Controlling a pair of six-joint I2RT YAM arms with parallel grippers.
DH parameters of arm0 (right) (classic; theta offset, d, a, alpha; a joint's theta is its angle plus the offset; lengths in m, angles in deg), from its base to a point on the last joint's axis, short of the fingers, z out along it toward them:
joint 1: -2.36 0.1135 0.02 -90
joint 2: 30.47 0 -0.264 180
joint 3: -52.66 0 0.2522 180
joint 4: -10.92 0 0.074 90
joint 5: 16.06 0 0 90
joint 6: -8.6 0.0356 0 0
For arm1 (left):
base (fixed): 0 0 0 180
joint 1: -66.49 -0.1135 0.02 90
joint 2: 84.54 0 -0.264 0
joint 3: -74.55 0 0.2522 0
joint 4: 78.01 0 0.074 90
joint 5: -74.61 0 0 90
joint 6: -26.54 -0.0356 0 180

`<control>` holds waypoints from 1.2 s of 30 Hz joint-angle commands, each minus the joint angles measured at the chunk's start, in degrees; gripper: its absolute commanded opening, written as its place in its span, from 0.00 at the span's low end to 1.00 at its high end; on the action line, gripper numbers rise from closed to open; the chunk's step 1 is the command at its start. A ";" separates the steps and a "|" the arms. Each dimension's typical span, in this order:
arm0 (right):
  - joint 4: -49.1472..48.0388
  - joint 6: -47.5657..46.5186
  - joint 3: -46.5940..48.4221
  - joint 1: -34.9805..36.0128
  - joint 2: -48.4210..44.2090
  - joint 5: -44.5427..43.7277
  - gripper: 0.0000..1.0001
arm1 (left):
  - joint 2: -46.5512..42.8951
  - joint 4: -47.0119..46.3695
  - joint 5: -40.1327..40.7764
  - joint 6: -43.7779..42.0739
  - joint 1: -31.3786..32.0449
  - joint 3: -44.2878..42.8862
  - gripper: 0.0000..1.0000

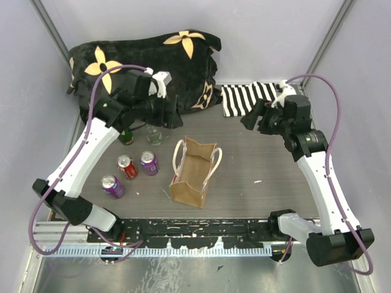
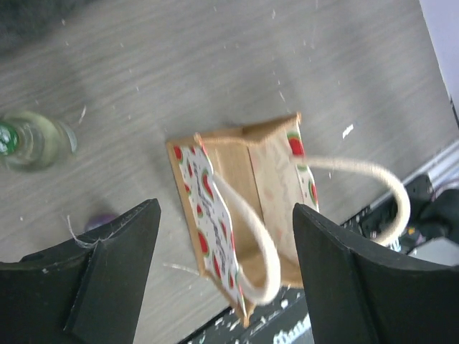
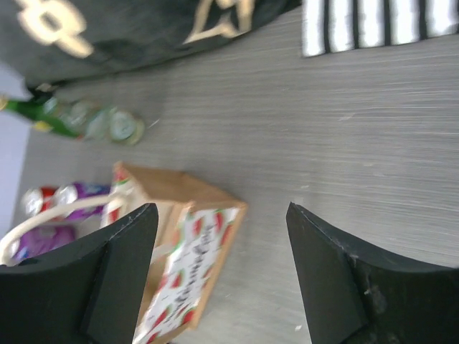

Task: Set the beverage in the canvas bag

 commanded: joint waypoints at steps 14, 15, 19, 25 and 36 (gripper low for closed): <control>11.39 12.71 1.15 26.16 1.66 -8.27 0.77 | -5.10 5.82 -10.89 -2.62 3.36 11.34 0.83; 11.24 13.07 0.78 26.53 1.64 -8.16 0.77 | -4.80 5.72 -11.06 -2.43 3.75 11.34 0.82; 11.65 13.71 -0.03 28.66 3.04 -8.63 0.71 | -3.78 5.35 -10.98 -2.54 4.61 11.78 0.69; 10.89 13.10 0.73 29.44 5.33 -8.60 0.20 | -3.78 5.34 -9.78 -1.90 4.62 12.79 0.02; 18.11 3.91 13.12 26.85 13.08 -14.03 0.04 | -6.99 6.00 -6.76 -0.67 4.13 15.43 0.00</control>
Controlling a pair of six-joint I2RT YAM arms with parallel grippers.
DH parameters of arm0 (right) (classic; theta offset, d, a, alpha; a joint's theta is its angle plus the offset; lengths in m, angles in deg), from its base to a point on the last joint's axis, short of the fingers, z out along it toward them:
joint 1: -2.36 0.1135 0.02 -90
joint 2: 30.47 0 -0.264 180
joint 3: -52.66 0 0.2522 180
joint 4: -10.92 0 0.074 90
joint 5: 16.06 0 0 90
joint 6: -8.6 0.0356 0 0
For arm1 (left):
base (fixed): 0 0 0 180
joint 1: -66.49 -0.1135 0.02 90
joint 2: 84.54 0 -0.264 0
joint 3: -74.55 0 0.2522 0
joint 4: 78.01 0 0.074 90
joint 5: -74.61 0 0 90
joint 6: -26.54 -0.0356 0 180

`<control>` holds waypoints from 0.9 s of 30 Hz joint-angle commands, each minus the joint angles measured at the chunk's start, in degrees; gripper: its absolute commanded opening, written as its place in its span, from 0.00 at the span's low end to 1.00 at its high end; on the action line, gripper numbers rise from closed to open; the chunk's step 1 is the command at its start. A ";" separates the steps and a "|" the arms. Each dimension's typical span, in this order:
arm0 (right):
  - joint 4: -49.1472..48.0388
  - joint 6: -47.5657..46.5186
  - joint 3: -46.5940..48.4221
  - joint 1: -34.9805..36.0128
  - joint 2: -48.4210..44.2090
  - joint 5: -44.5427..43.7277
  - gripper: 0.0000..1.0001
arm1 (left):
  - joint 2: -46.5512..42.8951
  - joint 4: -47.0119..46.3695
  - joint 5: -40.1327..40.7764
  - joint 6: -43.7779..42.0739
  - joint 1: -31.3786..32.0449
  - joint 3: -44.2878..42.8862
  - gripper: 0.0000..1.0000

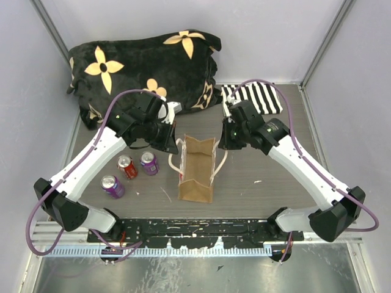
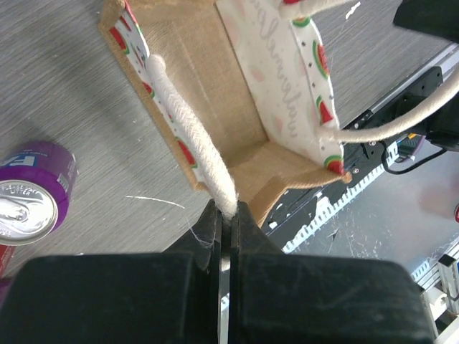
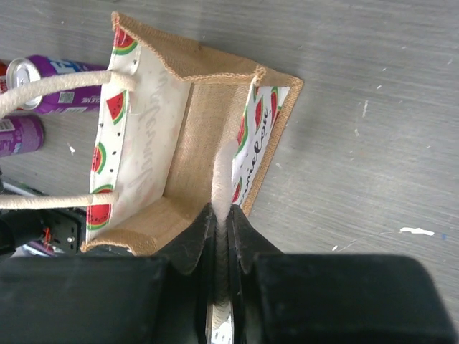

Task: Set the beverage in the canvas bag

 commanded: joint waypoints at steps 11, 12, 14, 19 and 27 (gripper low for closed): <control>3.52 -8.56 6.46 -7.76 2.75 -0.64 0.03 | -4.71 1.19 2.55 0.20 -1.93 3.64 0.00; 3.28 -8.85 5.67 -7.98 2.75 -0.57 0.03 | -4.77 1.15 2.56 0.20 -1.97 3.74 0.00; 2.27 -9.14 4.28 -8.53 2.55 -0.31 0.03 | -4.95 1.14 2.56 0.21 -1.93 3.96 0.00; -0.41 -9.38 1.73 -8.83 2.86 0.06 0.03 | -4.83 1.05 2.80 0.20 -2.19 3.97 0.00; -1.25 -9.68 1.92 -8.81 4.41 1.30 0.01 | -5.78 1.75 1.10 0.93 -2.19 4.59 0.00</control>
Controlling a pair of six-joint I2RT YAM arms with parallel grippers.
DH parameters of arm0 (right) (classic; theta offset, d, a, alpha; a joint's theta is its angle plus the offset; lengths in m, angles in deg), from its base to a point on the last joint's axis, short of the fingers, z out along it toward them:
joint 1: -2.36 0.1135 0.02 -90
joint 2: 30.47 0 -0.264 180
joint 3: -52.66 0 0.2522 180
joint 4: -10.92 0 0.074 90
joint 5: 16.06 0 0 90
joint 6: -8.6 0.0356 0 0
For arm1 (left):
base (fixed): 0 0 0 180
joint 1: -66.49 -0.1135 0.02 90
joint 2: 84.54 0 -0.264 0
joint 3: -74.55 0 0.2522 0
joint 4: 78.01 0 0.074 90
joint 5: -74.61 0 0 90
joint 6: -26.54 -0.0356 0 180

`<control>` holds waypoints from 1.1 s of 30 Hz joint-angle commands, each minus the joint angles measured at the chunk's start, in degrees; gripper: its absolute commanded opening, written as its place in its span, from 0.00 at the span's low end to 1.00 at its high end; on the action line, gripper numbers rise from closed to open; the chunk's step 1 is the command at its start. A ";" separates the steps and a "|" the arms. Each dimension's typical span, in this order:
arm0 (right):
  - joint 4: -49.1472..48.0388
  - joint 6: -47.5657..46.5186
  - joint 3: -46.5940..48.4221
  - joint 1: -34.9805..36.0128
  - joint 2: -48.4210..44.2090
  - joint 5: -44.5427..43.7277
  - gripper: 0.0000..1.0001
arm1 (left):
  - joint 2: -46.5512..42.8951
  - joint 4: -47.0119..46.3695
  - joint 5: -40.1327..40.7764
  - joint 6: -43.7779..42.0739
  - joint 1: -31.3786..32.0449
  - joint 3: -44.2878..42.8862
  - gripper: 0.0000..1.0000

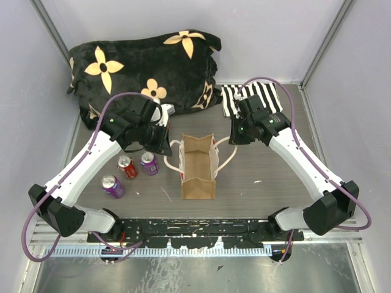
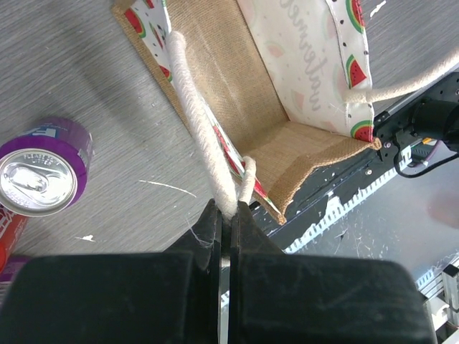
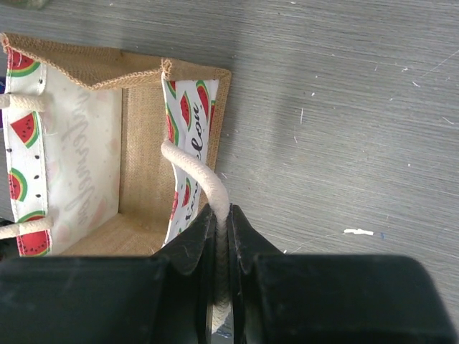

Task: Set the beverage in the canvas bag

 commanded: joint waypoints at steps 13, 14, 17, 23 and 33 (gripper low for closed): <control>-10.77 1.08 -0.96 -0.17 -7.32 2.04 0.74 | -2.63 -3.40 -0.37 -1.76 -1.63 -1.61 0.91; -11.64 1.08 -0.77 -0.22 -8.11 1.53 0.84 | -2.57 -3.55 -0.16 -2.40 -1.70 -2.71 0.92; -13.75 0.67 0.71 -0.22 -10.18 -0.88 1.00 | -2.75 -3.78 0.29 -4.30 -2.75 -6.33 0.96; -12.42 -3.33 5.19 -0.51 -12.01 -10.26 1.00 | -3.84 -6.13 1.54 -6.19 -12.23 -11.11 0.98; -12.02 -5.59 2.33 -3.67 -11.96 -12.35 1.00 | -3.74 -14.47 2.93 -11.17 -33.18 -1.79 0.98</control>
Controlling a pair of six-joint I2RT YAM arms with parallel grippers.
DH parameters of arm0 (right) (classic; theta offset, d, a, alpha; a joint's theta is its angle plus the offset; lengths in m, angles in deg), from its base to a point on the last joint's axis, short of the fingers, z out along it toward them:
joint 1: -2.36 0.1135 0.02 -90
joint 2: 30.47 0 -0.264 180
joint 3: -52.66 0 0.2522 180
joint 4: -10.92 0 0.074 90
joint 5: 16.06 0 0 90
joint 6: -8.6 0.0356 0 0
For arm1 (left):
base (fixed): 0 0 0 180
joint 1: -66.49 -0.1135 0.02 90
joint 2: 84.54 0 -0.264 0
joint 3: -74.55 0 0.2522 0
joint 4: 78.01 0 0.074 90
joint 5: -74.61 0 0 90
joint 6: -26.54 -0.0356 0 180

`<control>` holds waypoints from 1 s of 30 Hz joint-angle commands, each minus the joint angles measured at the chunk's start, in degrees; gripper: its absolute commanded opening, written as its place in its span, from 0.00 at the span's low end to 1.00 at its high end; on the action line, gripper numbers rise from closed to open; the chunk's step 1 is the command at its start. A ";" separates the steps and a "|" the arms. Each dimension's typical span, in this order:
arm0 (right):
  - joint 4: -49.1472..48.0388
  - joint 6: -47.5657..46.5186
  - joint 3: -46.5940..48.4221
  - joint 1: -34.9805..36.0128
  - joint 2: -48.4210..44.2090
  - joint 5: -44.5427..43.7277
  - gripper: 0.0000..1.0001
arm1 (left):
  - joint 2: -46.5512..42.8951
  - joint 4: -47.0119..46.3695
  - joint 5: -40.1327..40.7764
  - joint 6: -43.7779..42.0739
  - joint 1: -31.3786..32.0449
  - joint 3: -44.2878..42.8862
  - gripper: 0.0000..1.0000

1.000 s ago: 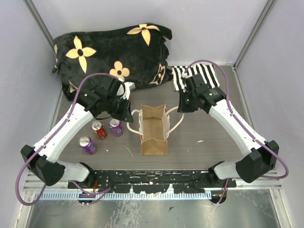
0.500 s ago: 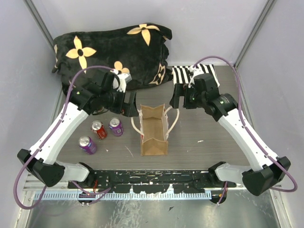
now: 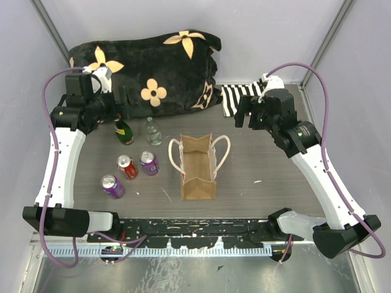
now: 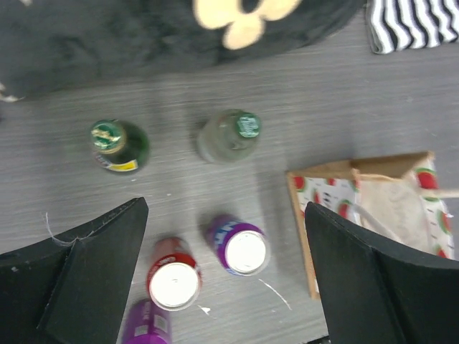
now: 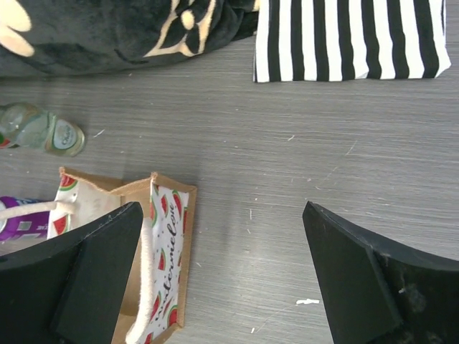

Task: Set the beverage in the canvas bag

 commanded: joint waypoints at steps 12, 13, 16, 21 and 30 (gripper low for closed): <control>-3.83 1.96 -6.56 -0.92 -3.32 0.67 1.00 | -7.46 -42.85 8.29 -3.55 -7.70 34.39 0.98; -3.77 2.15 -6.86 -0.92 -3.63 0.72 1.00 | -7.16 -44.29 8.61 -3.42 -7.77 35.02 0.98; -3.76 2.76 -7.70 -0.92 -4.35 0.78 1.00 | -5.48 -48.24 9.73 -3.01 -7.82 36.01 0.98; -3.76 3.85 -7.77 -0.84 -4.23 1.38 1.00 | 1.01 -53.03 10.09 -2.74 -7.72 36.34 0.98; -2.54 4.45 -8.11 -0.92 -4.92 1.18 1.00 | 6.18 -57.18 10.04 -2.70 -7.70 36.43 0.99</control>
